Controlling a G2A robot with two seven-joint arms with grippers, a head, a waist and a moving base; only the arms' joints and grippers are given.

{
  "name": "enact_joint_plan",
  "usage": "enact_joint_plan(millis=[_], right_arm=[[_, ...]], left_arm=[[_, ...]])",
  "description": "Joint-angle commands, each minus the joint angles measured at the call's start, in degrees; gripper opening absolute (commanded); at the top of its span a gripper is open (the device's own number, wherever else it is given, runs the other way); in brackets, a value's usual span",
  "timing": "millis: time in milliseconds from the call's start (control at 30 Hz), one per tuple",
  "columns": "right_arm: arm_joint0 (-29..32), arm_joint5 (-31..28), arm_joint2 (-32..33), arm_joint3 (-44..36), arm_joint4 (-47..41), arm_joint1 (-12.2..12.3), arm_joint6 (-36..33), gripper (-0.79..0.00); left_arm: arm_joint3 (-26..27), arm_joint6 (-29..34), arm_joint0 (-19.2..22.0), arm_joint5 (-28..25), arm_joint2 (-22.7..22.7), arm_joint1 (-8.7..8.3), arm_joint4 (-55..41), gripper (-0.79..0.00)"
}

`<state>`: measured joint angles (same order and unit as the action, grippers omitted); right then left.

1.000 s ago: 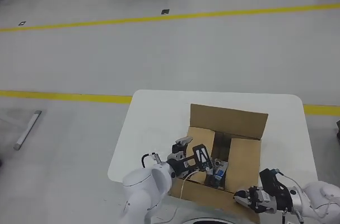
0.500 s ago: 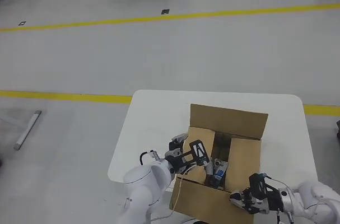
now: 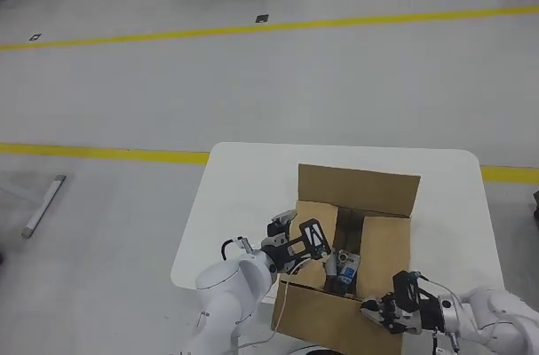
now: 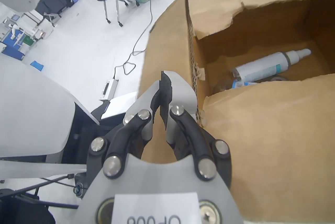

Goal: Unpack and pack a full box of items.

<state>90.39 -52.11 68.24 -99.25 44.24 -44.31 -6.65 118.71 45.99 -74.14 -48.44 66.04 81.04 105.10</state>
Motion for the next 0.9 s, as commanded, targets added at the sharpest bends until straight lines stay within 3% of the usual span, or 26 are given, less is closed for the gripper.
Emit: enact_joint_plan(millis=[0,100,267,400,533,667,867], right_arm=[[1.1,-0.3,2.1,-0.2,-1.2,0.0,4.6,-0.785],[4.1,1.8,6.6,-0.3,-2.7,0.1,12.2,-0.785],[10.8,10.3,14.0,1.7,-6.6,0.0,21.9,-0.785],[16.3,25.8,18.5,2.3,-7.7,-0.7,28.8,-0.785],[19.3,34.2,19.3,1.7,-9.6,-1.5,31.2,-0.785],[18.3,40.0,16.8,1.8,-10.3,-2.5,29.5,-0.785],[17.0,39.7,15.2,2.2,-11.2,-2.9,28.2,-0.785]], left_arm=[[0.0,0.0,0.1,0.1,0.0,-0.09,-0.2,0.0],[0.0,0.0,0.3,0.2,0.0,-0.23,-0.6,0.0],[-0.3,-0.2,0.8,0.4,-0.3,-0.46,-1.1,0.0],[-0.3,-0.5,1.2,0.3,-0.8,-0.66,-1.2,0.0],[-0.3,-0.6,1.3,0.4,-0.9,-0.78,-1.3,0.0],[-0.3,-0.6,1.3,0.4,-0.9,-0.78,-1.3,0.0],[-0.3,-0.6,1.3,0.4,-0.9,-0.78,-1.3,0.0]])
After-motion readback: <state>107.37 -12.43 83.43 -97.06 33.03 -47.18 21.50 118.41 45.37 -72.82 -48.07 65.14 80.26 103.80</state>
